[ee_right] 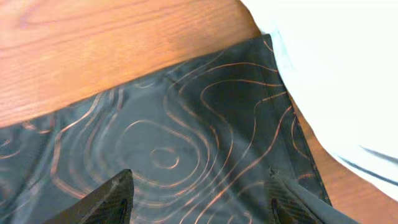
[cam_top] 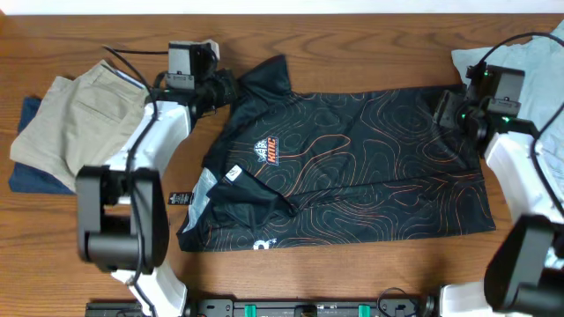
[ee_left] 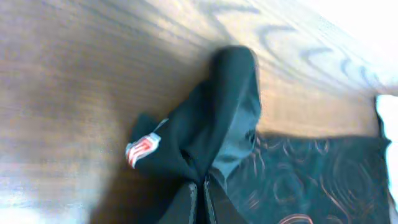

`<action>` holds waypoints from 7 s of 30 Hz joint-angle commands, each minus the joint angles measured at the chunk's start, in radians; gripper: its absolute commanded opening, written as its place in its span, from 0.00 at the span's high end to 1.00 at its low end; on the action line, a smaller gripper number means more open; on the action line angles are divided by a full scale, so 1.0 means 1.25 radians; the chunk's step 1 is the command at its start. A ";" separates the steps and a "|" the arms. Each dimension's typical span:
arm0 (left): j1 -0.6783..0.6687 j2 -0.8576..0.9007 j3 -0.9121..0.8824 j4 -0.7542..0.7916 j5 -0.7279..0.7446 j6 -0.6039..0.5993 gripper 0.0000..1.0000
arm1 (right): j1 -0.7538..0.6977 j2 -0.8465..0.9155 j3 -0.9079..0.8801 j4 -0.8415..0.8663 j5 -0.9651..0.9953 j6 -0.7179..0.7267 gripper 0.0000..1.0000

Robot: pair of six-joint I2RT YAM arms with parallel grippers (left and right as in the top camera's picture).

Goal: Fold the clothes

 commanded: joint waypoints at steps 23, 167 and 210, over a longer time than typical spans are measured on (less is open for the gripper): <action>0.000 -0.017 -0.007 -0.266 -0.010 0.086 0.94 | -0.048 0.323 0.039 0.399 0.107 0.086 0.37; 0.037 -0.034 -0.007 -0.390 -0.162 0.065 0.94 | -0.028 0.335 0.056 0.406 0.030 0.066 0.57; 0.037 -0.043 0.002 -0.311 -0.133 0.065 0.94 | -0.026 0.260 0.056 0.364 0.098 0.066 0.99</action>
